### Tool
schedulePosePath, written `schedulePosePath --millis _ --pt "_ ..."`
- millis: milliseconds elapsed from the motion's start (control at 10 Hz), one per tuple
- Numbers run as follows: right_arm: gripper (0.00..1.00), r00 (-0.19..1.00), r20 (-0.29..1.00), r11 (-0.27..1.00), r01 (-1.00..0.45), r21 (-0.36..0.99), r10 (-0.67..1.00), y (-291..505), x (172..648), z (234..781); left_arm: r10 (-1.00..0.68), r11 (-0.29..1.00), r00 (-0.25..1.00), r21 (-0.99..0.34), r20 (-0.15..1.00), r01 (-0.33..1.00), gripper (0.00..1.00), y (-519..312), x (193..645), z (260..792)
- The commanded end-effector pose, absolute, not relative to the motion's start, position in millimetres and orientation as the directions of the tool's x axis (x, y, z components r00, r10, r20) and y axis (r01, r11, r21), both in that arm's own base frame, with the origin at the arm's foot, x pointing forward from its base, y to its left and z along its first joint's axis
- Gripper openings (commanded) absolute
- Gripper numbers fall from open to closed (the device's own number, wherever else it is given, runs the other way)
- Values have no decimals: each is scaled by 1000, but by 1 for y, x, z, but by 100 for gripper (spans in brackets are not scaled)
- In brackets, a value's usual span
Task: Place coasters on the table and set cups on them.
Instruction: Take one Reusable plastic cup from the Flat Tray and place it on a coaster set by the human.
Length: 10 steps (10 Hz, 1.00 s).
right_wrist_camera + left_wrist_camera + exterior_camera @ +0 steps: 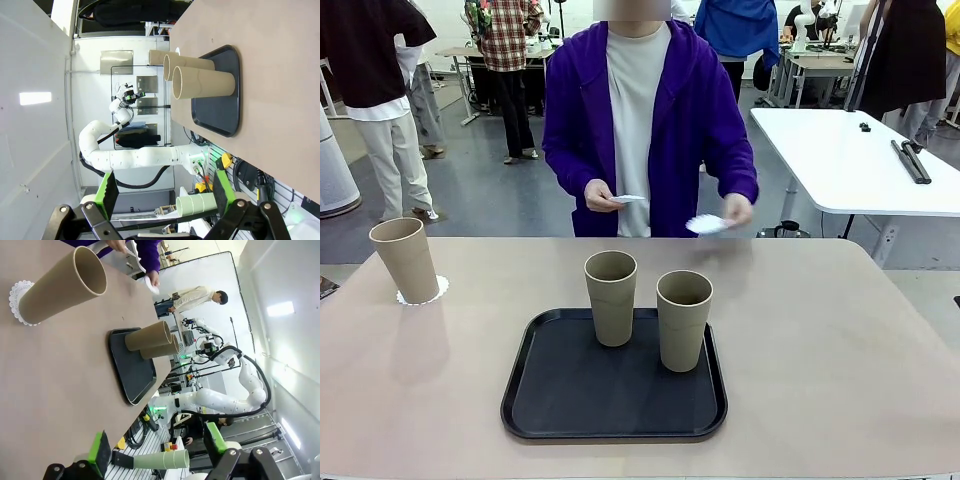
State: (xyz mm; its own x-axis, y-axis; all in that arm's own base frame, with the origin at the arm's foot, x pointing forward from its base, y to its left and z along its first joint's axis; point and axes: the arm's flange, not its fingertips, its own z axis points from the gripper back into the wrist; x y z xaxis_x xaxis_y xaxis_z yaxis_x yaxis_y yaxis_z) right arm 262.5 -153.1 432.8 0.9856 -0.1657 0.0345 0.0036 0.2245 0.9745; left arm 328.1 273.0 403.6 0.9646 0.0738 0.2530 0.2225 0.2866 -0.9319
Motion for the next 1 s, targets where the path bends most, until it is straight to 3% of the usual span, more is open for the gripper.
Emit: schedulePosePath --millis 0,900 --pt "100 986 43 214 -8 977 -163 -153 263 433 79 282 963 -933 256 224 100 275 329 406" --pt "100 986 43 214 -8 977 -163 -153 263 433 79 282 963 -933 256 224 100 275 329 406"
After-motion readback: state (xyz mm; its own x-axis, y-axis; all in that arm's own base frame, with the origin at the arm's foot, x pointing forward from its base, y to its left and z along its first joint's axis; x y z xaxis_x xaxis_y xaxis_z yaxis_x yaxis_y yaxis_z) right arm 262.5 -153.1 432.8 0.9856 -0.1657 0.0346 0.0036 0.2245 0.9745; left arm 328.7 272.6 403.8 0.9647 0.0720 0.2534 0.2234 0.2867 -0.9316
